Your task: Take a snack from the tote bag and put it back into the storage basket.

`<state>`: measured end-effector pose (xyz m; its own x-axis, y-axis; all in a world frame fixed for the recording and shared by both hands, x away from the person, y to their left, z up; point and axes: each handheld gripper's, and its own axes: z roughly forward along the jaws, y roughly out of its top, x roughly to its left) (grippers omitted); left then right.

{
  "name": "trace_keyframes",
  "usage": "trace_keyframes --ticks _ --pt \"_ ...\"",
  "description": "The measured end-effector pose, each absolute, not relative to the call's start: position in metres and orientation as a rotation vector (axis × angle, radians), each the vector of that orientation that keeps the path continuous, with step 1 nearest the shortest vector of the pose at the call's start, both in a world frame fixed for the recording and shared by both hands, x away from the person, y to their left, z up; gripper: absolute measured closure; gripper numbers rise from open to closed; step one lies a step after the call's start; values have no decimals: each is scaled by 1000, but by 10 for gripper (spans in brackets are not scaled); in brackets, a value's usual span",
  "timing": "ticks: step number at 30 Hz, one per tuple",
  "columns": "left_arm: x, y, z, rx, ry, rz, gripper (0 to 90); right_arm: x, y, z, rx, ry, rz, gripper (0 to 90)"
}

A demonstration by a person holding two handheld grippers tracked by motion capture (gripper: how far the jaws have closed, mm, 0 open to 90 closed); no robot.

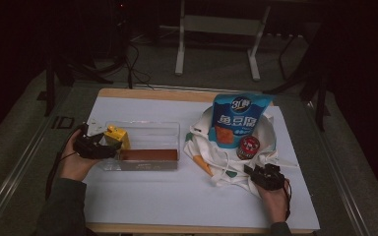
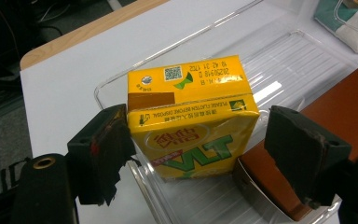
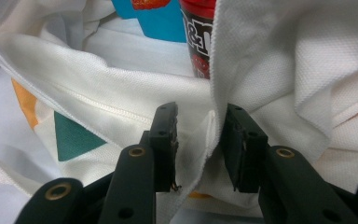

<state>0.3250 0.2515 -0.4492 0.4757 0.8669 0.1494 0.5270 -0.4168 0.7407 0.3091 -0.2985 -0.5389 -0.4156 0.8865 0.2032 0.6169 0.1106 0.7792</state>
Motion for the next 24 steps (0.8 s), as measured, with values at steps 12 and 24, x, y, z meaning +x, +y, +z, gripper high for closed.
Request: trace_keyframes --ticks 12,24 --pt "330 253 -454 2093 1173 724 218 309 -299 -539 1476 2079 1209 664" --pt "329 237 -451 2086 1241 758 253 309 -299 -539 1477 2079 1209 664"
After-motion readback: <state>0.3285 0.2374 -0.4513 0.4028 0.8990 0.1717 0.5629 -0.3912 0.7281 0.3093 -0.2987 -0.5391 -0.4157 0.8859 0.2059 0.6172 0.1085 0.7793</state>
